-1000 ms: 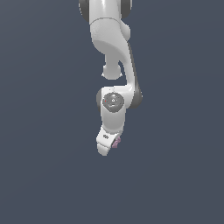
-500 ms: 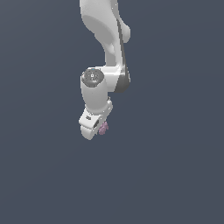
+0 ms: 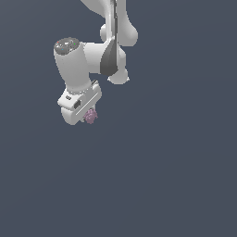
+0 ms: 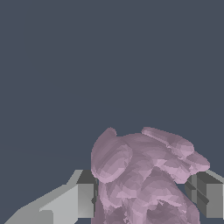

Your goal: Pick up the object and move it to a goal position.

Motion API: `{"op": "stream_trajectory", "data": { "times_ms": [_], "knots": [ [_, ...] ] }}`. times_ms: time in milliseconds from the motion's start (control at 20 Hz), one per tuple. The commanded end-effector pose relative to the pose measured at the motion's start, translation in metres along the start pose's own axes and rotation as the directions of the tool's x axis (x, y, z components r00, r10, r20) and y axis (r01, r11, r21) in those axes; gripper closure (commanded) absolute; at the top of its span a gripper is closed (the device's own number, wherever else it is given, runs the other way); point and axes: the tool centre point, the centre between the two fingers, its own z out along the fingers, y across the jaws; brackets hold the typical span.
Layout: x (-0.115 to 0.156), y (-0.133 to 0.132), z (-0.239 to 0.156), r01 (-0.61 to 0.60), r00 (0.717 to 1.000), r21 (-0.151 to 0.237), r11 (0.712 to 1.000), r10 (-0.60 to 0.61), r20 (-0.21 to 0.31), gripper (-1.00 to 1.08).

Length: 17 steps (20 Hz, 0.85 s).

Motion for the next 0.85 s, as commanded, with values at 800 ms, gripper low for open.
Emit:
{"op": "stream_trajectory", "data": {
  "times_ms": [800],
  "knots": [
    [-0.1, -0.01, -0.076, 0.001, 1.0, 0.001, 1.0, -0.001, -0.002, 1.08]
  ]
}}
